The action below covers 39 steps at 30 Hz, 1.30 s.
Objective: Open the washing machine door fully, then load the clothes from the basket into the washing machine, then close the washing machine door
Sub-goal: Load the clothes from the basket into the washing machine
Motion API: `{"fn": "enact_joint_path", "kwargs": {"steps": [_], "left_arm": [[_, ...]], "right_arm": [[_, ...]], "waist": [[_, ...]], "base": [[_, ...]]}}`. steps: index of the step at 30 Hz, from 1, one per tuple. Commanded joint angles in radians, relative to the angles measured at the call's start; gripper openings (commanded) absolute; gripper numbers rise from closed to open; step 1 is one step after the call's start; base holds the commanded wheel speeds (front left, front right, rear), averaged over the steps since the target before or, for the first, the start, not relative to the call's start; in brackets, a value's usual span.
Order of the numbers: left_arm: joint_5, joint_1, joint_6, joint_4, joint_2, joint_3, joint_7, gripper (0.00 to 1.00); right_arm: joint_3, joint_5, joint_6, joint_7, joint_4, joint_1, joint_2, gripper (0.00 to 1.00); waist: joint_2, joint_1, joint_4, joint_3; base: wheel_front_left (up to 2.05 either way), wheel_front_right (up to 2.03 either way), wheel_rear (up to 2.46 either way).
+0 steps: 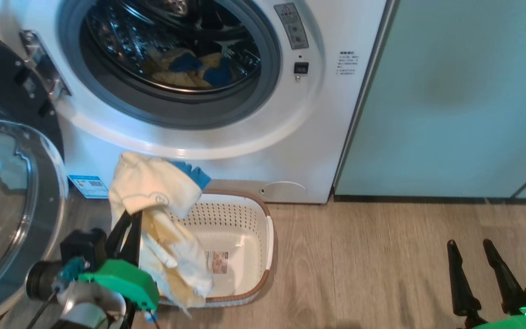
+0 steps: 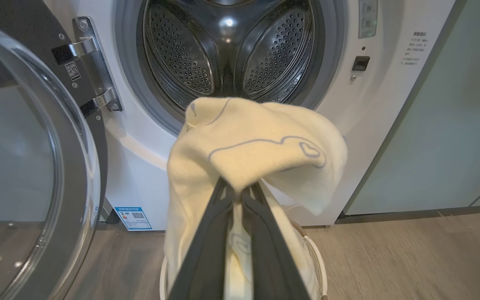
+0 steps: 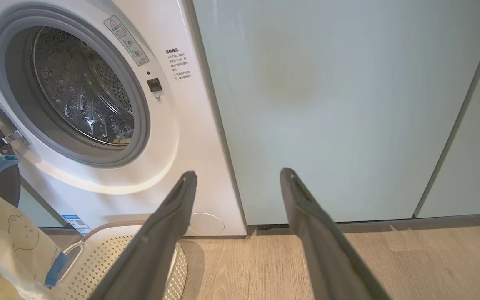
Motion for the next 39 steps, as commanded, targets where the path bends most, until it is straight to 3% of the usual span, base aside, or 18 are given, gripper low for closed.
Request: {"fn": "enact_joint_path", "kwargs": {"steps": [1, 8, 17, 29, 39], "left_arm": [[-0.005, -0.074, -0.007, -0.022, 0.023, 0.05, -0.002, 0.0], [-0.016, -0.172, -0.023, 0.022, 0.016, 0.058, 0.004, 0.0], [-0.049, -0.442, -0.072, 0.154, 0.018, 0.101, 0.023, 0.0], [-0.042, -0.787, -0.151, 0.333, 0.128, 0.112, 0.16, 0.0], [-0.049, -1.046, -0.212, 0.394, 0.242, 0.098, 0.408, 0.0]], "right_arm": [[0.025, 0.006, 0.001, -0.013, -0.031, -0.056, -0.015, 1.0], [0.025, 0.023, 0.001, -0.032, -0.028, -0.089, -0.015, 1.0], [0.035, 0.054, 0.001, -0.056, -0.022, -0.174, -0.015, 1.0], [0.062, 0.142, 0.001, -0.061, -0.024, -0.289, -0.015, 1.0], [0.102, 0.234, 0.001, -0.061, -0.047, -0.338, -0.015, 1.0]], "waist": [[0.0, 0.0, -0.012, 0.018], [0.0, 0.0, -0.038, 0.103], [0.0, 0.0, -0.072, 0.285], [0.0, 0.0, -0.174, 0.489], [0.0, 0.0, -0.263, 0.603]], "base": [[0.0, 0.0, 0.0], [0.0, 0.0, 0.0], [0.0, 0.0, 0.0], [0.0, 0.0, 0.0], [0.0, 0.0, 0.0]]}}
